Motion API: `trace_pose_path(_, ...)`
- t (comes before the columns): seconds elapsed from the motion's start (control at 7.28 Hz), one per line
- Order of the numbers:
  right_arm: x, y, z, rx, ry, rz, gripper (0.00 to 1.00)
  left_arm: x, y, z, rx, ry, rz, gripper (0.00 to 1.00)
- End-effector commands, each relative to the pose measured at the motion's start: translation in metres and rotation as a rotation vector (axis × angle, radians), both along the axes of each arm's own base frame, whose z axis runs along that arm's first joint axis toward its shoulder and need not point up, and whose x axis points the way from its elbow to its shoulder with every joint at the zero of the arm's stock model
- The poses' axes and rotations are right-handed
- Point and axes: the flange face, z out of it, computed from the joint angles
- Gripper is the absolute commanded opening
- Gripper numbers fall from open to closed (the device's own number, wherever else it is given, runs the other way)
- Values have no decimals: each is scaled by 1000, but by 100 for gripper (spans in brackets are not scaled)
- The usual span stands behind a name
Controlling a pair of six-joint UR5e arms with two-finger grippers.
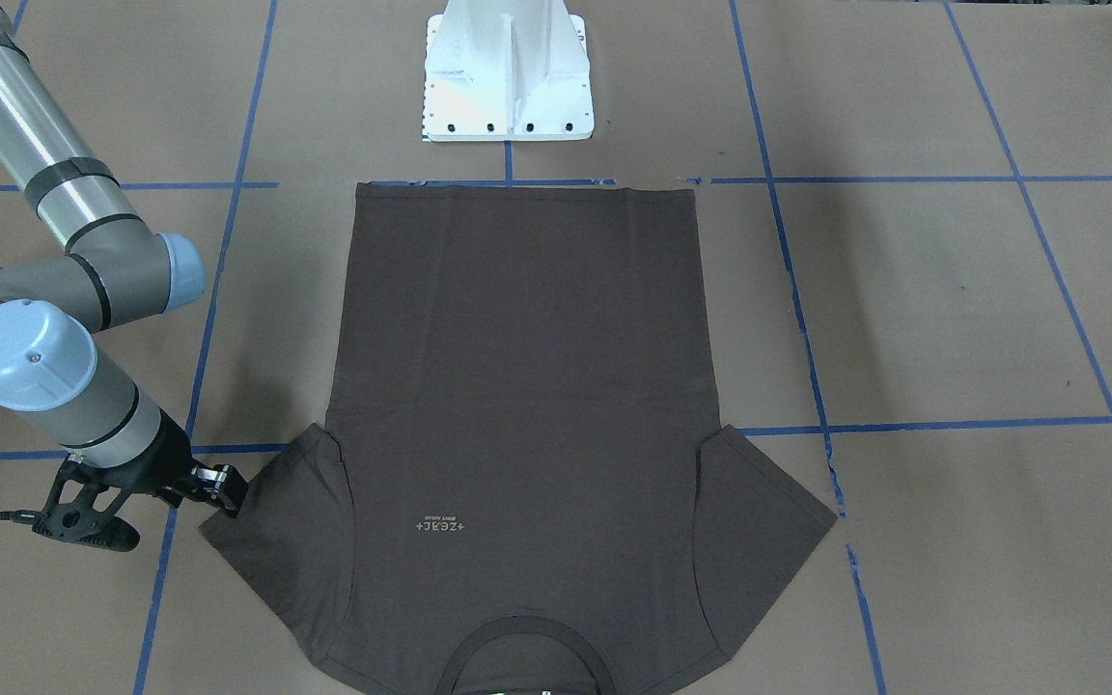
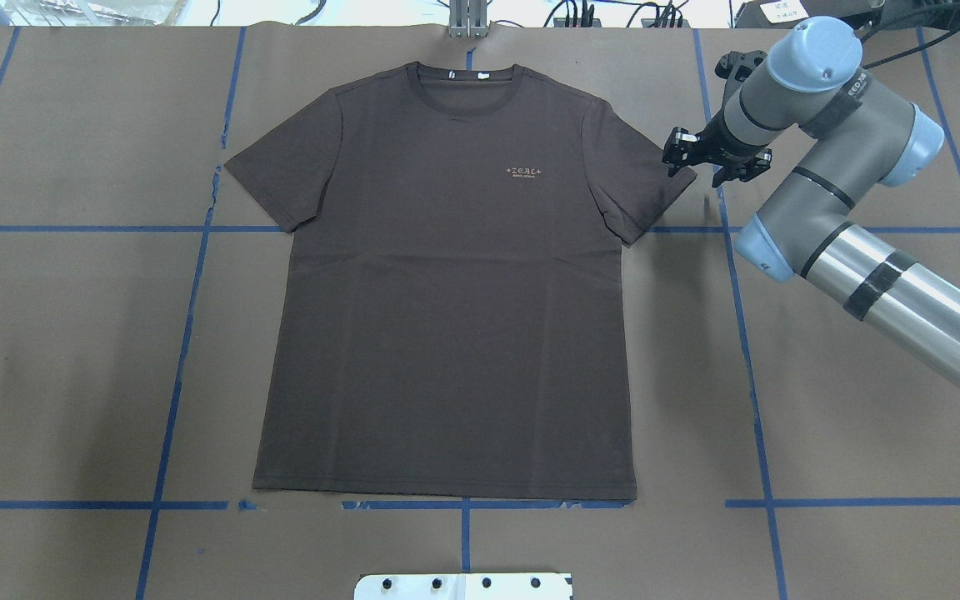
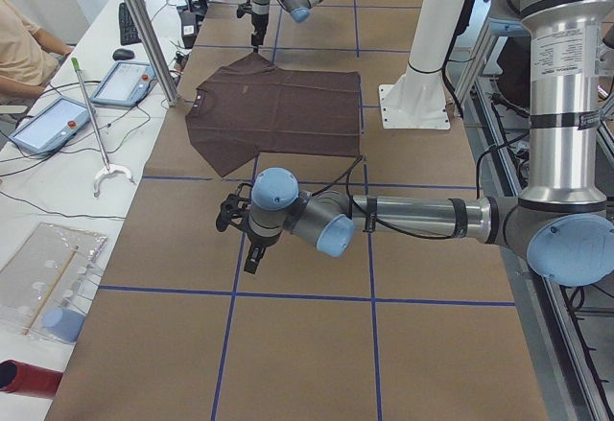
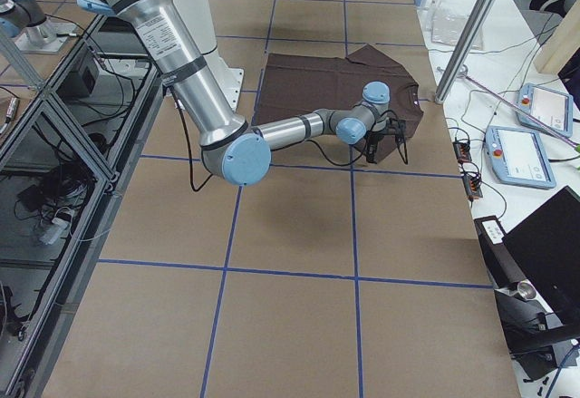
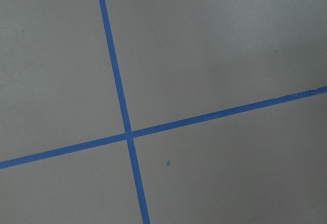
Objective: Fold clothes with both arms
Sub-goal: 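Move the right gripper to the sleeve nearest it and grasp its edge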
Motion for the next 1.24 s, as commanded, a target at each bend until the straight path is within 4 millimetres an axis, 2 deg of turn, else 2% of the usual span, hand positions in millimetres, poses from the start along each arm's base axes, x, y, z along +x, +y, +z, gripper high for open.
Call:
trace_pose_path(0.0,-3,-7,7,-8,23,16,73,0,1,1,5,1,0,100)
trace_pose_path(0.14,-5,-11,3,-4,27,21,73,1,1,1,6,-1,2,100)
trace_pose_path(0.27,-7,-13,11,-17,38,23,72,3,1,2,3,-1,7,100)
trace_pose_path(0.69,-14,-23,9,-26,46,24,69,4,1,2,10,-3,13,100)
trace_pose_path(0.82,-14,-23,9,-30,44,26,62,4,1,3,10,-5,13,100)
trace_pose_path(0.96,-14,-23,10,-32,47,27,36,3,1,4,21,-4,12,100)
trace_pose_path(1.1,-14,-23,9,-29,45,25,0,3,1,3,30,-2,11,100)
